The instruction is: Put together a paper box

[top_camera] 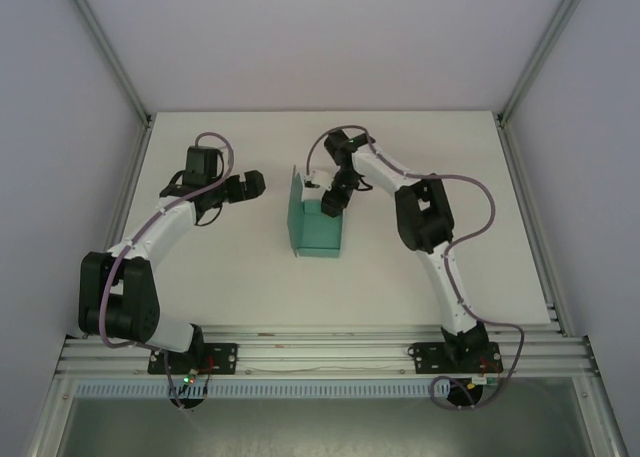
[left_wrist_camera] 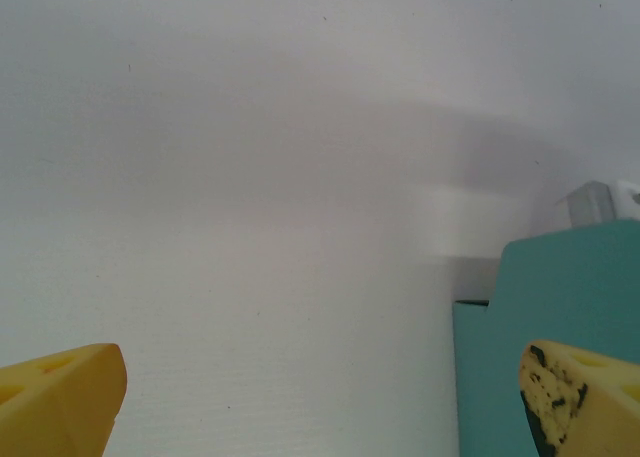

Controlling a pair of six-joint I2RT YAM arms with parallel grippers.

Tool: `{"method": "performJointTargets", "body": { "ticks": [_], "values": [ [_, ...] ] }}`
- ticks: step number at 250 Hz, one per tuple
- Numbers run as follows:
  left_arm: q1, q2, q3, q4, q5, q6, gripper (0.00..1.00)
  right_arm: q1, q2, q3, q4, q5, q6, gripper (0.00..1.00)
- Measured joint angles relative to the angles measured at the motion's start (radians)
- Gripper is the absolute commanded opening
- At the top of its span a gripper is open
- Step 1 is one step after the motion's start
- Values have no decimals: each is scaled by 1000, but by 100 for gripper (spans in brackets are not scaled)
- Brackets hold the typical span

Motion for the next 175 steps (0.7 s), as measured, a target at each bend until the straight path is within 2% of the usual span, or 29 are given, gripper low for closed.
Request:
{"method": "performJointTargets", "body": {
  "ticks": [53,80,123,175],
  "values": [
    [0,14,0,0,0,0,100,23,-118,-207,212,105,166,1],
    [0,24,0,0,1,-2,100,42,-154,-266,289,189,271,0],
    [0,29,0,0,-4,-9,100,74,-185,-321,362,388,594,0],
    [0,40,6,0,-27,-11,100,124,-201,-348,283,602,956,0]
  ]
}}
